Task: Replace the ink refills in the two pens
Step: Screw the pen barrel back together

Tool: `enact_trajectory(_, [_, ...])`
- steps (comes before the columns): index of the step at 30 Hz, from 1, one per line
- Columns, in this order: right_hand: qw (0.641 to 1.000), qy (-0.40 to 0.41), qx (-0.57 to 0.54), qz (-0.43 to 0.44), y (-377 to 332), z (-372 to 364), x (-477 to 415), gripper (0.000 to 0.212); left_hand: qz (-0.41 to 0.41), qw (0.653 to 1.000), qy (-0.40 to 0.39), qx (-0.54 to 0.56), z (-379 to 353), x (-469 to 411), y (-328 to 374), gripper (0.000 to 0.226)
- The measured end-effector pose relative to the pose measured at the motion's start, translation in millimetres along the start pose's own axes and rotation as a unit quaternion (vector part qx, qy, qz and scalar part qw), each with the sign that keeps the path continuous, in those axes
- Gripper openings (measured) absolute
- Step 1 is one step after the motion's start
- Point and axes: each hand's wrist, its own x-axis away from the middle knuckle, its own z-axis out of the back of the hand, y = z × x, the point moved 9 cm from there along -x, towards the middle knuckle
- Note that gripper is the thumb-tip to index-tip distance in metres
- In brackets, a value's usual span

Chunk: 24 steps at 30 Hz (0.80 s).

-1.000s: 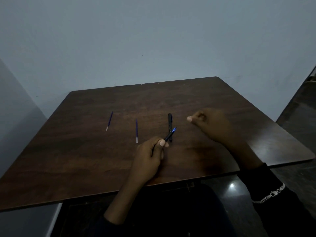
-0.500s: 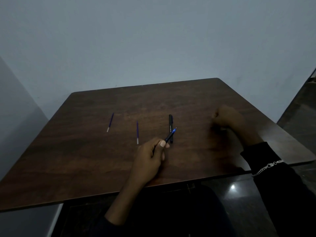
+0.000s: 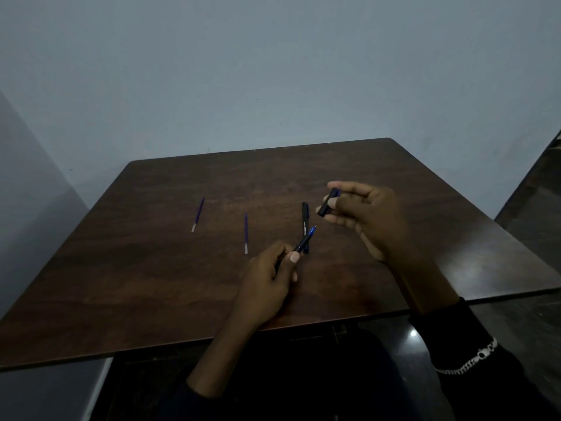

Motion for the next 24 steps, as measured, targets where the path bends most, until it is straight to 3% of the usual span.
enact_trajectory(15, [0.998,-0.015,0.066,0.014,28,-20,17,0.029,-0.006,1.0,0.012,0.0,2,0,0,0.028])
enact_trajectory(24, [0.997,0.016,0.074,0.02,49,-26,24,0.029,0.013,0.999,0.031,-0.015,4,-1,-1,0.029])
